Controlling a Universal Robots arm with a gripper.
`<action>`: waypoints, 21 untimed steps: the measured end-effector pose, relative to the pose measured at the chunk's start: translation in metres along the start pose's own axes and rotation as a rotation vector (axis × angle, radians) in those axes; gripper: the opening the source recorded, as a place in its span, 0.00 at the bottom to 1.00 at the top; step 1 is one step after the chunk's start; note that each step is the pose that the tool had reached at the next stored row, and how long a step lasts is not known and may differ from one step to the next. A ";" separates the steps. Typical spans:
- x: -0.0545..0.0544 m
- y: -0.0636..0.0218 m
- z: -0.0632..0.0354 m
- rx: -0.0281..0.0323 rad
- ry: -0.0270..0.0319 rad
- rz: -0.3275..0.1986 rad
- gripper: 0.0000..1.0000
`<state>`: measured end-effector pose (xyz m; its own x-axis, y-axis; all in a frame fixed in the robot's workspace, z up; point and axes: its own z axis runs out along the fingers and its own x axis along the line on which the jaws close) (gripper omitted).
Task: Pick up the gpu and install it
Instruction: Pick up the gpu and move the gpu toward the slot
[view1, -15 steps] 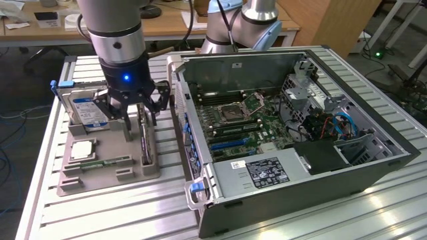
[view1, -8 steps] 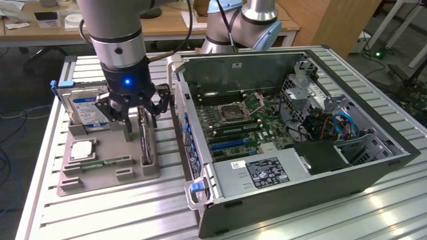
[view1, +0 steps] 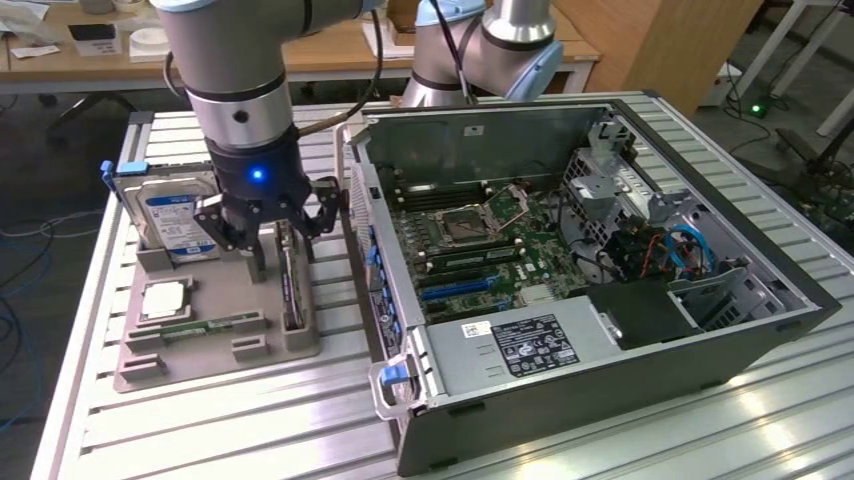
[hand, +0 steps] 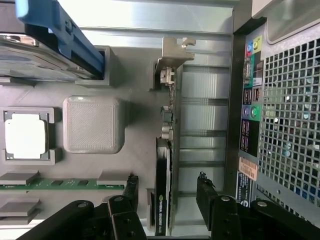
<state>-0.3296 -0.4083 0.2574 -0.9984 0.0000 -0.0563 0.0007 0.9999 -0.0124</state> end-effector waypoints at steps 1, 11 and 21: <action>0.000 0.0008 0.0015 0.0000 0.0000 0.000 0.59; 0.002 0.0073 0.0138 0.0002 0.0000 0.000 0.59; 0.003 0.0059 0.0280 0.0002 0.0000 0.000 0.59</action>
<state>-0.3306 -0.4028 0.2292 -0.9984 -0.0001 -0.0563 0.0006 0.9999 -0.0126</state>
